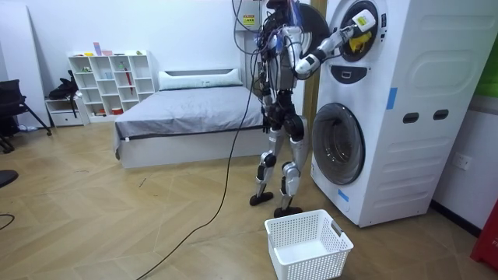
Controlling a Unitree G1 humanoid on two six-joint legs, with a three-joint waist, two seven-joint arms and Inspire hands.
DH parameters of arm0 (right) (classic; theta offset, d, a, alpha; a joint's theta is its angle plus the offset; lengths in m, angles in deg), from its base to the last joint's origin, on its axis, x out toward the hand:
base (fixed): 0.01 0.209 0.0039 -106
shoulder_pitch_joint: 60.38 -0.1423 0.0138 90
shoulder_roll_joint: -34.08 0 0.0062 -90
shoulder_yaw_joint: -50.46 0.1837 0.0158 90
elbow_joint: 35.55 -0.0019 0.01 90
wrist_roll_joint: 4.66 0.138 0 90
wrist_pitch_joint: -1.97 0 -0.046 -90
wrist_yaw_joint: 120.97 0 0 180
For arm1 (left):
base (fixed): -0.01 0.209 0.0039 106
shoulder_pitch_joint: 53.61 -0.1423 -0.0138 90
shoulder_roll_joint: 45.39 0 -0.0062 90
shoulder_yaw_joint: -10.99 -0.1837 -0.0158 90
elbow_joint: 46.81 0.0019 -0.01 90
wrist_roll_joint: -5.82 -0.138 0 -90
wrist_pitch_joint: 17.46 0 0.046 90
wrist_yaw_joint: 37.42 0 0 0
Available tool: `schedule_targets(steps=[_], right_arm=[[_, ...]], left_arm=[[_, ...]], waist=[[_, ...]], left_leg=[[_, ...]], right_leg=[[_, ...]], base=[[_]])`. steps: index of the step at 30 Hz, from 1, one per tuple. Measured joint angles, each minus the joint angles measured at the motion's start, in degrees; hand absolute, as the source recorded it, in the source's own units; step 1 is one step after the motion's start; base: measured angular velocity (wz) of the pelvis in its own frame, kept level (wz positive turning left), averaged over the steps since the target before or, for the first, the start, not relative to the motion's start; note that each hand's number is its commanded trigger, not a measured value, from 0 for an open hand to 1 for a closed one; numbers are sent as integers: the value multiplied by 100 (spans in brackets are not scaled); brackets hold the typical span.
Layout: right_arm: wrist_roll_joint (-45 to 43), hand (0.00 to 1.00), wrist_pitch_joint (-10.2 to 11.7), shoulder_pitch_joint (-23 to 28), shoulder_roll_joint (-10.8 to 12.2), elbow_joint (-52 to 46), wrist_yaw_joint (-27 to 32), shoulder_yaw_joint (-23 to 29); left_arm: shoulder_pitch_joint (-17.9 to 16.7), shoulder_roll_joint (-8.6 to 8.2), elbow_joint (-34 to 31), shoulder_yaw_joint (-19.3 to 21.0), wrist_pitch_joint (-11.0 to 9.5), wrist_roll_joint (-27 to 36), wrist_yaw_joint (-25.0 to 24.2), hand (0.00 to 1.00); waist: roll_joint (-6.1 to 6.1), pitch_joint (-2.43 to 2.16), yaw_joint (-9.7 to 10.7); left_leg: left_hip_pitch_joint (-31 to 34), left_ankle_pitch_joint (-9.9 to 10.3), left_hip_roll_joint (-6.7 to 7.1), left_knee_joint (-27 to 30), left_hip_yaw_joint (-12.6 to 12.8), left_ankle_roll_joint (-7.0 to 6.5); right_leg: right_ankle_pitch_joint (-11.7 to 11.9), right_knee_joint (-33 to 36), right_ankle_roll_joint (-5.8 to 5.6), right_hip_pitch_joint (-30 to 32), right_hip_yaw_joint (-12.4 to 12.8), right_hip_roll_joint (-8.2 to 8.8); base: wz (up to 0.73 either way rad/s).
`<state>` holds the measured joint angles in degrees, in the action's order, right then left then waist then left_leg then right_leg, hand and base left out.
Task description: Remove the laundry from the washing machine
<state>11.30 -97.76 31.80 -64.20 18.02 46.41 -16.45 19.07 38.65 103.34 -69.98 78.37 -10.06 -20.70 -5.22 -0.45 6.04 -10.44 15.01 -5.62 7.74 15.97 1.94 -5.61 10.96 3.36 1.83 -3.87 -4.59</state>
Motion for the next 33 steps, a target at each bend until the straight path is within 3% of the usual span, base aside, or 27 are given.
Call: schedule_targets(steps=[6, 11, 15, 20, 25, 30, 33], right_arm=[[-44, 100, 47, 563, 0, -1, 27, 97], [35, 100, 48, 601, -13, 2, -127, 100], [86, 100, 57, 606, -56, 4, -201, 151], [175, 100, 48, 732, -63, 8, -252, 347], [124, 100, 48, 797, -61, 41, -232, 537], [22, 100, 37, 1125, -12, 296, -366, 342], [-226, 100, 27, 1484, 173, 713, -458, -134]], left_arm=[[103, 16, 4, 92, -9, -135, 2, 0], [284, 92, 187, 77, -116, -180, -65, 0], [421, 179, 179, 29, -225, -181, -116, 0], [545, 259, 184, -95, -214, -181, -336, 0], [749, 264, 212, -124, -195, -180, -506, 0], [1056, 265, 300, -636, -106, -170, -669, 0], [1259, 290, 415, -1002, -34, -47, -728, 0]], waist=[[34, 2, 242], [-8, -1, 589], [-34, 14, 730], [33, 26, 950], [77, 33, 1137], [122, 49, 1150], [149, 46, 1130]], left_leg=[[-1, 4, -15, 9, 375, 9], [-37, 8, -31, 45, 860, 17], [-30, 53, -84, 102, 1262, 89], [-31, 113, -142, 180, 1857, 163], [-28, 133, -161, 210, 2194, 188], [-29, 154, -175, 304, 2452, 220], [-3, 184, -175, 307, 2483, 234]], right_leg=[[8, 88, 18, 168, 258, -65], [104, 77, 42, 332, 721, -198], [222, 66, 60, 447, 1045, -336], [380, 78, 81, 615, 1498, -536], [449, 134, 113, 733, 1901, -707], [520, 168, 108, 792, 2183, -809], [577, 180, 98, 857, 2287, -861]], base=[[-27], [-49], [-55], [-56], [-47], [-34], [-21]])
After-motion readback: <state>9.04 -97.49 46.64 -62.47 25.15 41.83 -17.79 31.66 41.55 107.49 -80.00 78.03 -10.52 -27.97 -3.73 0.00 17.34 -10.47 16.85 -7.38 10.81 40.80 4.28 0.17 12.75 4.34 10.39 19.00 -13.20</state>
